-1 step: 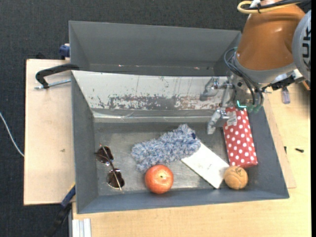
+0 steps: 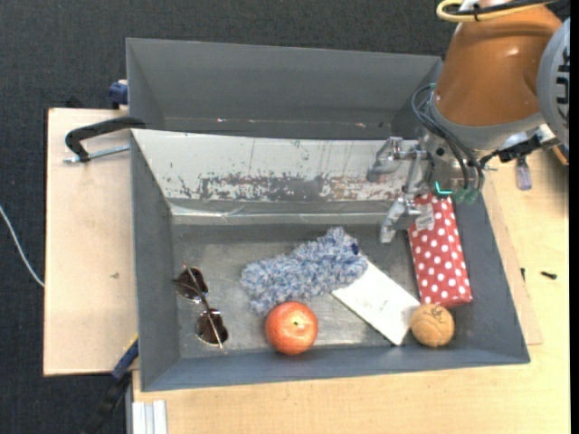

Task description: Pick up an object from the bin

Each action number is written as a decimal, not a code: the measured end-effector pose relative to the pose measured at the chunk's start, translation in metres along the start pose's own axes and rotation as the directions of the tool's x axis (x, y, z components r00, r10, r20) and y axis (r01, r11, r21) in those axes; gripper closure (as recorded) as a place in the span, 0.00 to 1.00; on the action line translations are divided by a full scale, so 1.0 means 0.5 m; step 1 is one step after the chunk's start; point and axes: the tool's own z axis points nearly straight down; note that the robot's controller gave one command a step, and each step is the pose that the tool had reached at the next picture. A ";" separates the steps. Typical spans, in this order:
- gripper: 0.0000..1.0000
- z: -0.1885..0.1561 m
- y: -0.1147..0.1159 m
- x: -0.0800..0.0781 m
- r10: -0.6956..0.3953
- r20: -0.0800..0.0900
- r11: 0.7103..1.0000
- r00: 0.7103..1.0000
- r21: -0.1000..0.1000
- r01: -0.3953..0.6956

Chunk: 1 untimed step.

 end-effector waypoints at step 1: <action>1.00 0.304 0.005 0.006 0.290 -0.004 0.957 0.957 0.000 -0.290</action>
Offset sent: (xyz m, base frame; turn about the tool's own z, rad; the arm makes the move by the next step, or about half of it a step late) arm 0.0000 0.0000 0.0000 0.0000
